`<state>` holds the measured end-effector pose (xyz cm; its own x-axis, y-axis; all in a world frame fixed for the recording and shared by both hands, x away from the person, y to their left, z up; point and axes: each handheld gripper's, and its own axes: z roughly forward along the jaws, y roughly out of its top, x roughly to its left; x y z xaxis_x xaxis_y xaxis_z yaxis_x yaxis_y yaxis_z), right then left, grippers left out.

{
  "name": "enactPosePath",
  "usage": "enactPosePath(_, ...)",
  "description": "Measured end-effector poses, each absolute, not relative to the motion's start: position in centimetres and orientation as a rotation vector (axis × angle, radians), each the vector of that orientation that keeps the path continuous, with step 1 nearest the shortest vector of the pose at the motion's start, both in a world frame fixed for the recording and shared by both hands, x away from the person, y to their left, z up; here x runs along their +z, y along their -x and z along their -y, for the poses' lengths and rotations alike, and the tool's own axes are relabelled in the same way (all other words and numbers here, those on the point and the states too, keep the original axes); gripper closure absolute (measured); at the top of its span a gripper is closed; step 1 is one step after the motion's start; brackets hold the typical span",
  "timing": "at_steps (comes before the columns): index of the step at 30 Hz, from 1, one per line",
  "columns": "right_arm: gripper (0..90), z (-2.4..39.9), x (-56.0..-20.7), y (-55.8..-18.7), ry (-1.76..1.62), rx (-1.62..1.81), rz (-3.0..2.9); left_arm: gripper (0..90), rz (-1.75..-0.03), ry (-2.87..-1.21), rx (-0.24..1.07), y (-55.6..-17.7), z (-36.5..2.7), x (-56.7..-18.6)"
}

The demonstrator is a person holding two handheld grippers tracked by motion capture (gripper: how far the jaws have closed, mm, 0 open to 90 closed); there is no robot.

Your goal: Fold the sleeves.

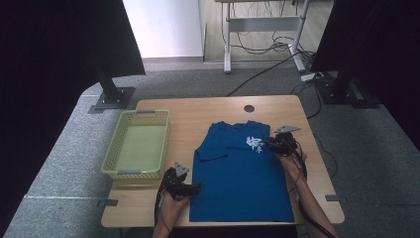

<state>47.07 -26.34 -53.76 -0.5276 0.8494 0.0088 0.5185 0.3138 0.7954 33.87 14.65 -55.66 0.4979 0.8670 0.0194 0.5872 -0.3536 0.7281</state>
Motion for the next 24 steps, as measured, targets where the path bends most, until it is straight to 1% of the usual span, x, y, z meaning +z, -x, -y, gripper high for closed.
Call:
enactPosePath(3,61.7,27.0,-52.9,-47.1,-1.216,1.090,-2.136,5.8,-1.189,-2.074,0.538,-33.9,-14.6,-55.7)
enactPosePath(7,59.4,28.0,-52.3,-47.3,-1.244,1.092,-2.107,5.8,-1.189,-2.074,0.537,-33.9,-14.6,-55.7)
enactPosePath(15,57.6,27.7,-53.4,-47.8,-1.280,1.104,-2.143,5.8,-1.189,-2.074,0.538,-33.9,-14.6,-55.7)
enactPosePath(18,62.2,27.3,-54.1,-48.1,-1.293,1.077,-2.174,5.8,-1.189,-2.074,0.538,-33.9,-14.7,-55.7)
enactPosePath(21,70.2,27.2,-54.6,-48.1,-1.299,1.065,-2.196,5.8,-1.189,-2.074,0.538,-33.9,-14.7,-55.7)
enactPosePath(24,80.3,27.1,-54.6,-48.1,-1.295,1.067,-2.216,5.8,-1.189,-2.074,0.537,-33.9,-14.6,-55.7)
